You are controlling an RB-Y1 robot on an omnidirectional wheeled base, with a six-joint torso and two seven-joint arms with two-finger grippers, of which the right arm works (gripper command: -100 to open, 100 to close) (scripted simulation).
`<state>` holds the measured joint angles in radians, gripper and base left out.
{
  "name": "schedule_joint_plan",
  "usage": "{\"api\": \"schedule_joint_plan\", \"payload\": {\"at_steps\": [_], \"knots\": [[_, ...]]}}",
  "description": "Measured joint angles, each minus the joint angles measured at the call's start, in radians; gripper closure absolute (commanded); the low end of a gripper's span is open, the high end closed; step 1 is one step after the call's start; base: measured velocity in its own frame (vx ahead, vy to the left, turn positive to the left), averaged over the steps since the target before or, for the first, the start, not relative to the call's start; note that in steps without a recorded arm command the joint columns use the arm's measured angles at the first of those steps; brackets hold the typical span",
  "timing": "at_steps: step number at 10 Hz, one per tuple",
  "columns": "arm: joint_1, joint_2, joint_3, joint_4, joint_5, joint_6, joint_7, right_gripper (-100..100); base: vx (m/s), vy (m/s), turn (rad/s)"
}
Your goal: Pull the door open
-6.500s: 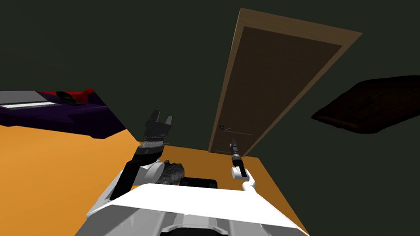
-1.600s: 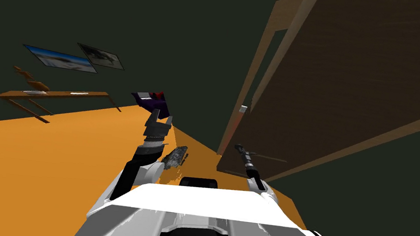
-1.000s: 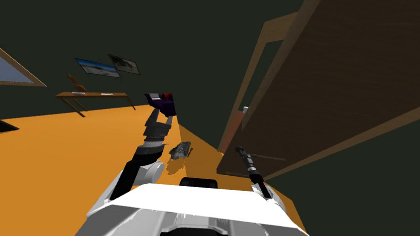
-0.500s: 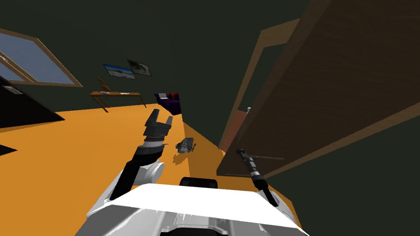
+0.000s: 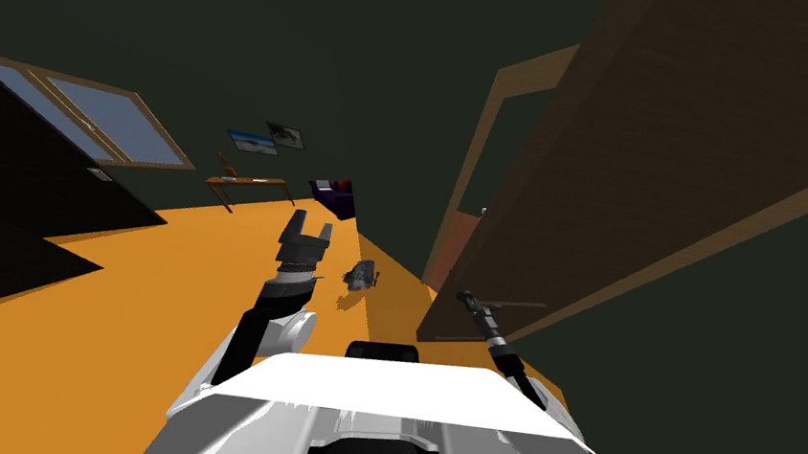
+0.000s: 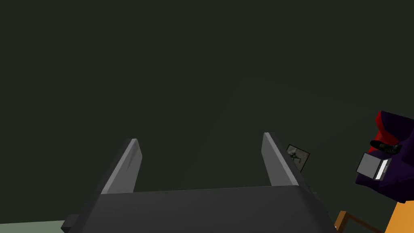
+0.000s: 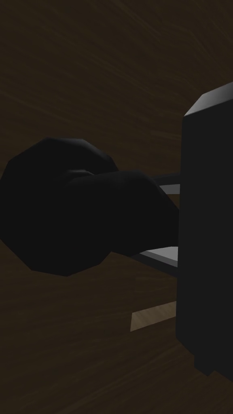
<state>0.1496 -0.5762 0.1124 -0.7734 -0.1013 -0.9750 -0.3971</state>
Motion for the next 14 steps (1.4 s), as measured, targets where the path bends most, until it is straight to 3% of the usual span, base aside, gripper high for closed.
{"api": "schedule_joint_plan", "payload": {"at_steps": [6, 9, 14], "knots": [[0.019, -0.031, 0.023, 0.049, 0.000, -0.092, -0.027, 100, -0.211, -0.083, 0.157], [0.044, -0.045, 0.031, 0.045, -0.001, -0.120, -0.035, 100, -0.145, -0.064, 0.112], [0.041, -0.051, 0.037, 0.063, -0.001, -0.143, -0.043, 100, -0.147, -0.058, 0.132]]}}
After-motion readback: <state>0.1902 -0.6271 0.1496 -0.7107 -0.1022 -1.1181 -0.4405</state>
